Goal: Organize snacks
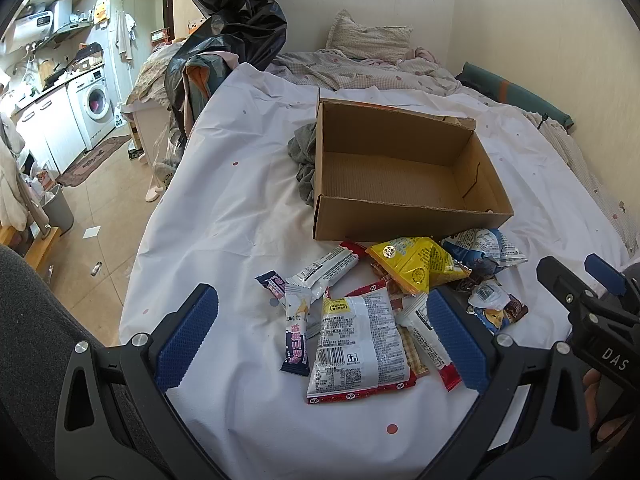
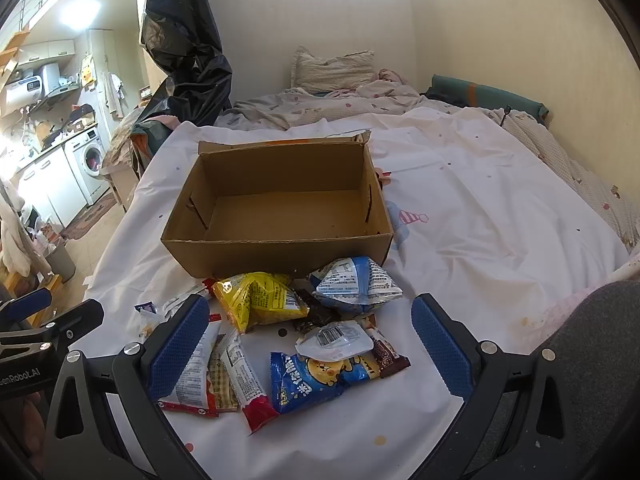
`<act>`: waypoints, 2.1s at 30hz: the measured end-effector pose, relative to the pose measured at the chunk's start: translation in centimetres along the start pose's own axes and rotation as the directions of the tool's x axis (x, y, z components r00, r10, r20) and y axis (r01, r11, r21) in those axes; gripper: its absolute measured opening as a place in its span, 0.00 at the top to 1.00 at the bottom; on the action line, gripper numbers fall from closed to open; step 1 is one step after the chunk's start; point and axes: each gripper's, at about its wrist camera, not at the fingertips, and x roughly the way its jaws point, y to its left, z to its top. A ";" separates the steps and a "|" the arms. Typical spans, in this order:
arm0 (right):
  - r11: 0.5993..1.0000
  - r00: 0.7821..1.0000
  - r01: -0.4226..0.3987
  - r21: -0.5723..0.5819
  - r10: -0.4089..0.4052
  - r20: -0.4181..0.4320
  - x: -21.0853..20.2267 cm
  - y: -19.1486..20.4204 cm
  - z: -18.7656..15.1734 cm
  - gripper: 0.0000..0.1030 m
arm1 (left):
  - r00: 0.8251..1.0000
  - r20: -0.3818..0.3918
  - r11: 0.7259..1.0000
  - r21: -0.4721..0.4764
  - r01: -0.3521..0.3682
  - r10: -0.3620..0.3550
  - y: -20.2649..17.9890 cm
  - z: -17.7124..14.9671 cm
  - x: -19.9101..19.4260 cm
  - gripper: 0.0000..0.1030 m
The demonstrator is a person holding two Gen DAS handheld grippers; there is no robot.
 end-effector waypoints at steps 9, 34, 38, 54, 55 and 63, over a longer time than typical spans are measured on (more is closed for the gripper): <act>1.000 1.000 -0.004 0.004 0.004 0.000 0.1 0.2 0.0 0.00 | 1.000 0.001 1.000 0.002 -0.001 0.001 0.0 -0.1 0.0 0.00; 0.980 0.984 -0.116 0.159 0.135 -0.112 3.4 -5.1 5.3 0.00 | 0.902 -0.432 0.988 -0.140 -0.063 -0.003 7.1 6.1 10.6 0.22; 0.945 0.963 -0.129 0.301 0.191 -0.188 5.3 -7.0 4.0 0.00 | 0.838 -0.545 0.997 -0.073 -0.007 -0.034 5.0 5.4 14.9 0.31; 0.907 0.946 -0.083 0.413 0.203 -0.254 6.7 -9.5 2.9 0.00 | 0.769 -0.635 0.899 0.376 0.226 0.072 -2.8 2.5 19.6 0.73; 0.905 0.946 -0.083 0.418 0.204 -0.254 6.8 -9.7 2.8 0.00 | 0.778 -0.624 0.897 0.381 0.225 0.069 -2.8 2.7 19.1 0.73; 0.909 0.913 -0.168 0.382 0.289 -0.286 7.3 -8.1 2.6 0.02 | 0.885 -0.466 0.884 0.417 0.211 0.009 -1.9 5.1 9.6 0.73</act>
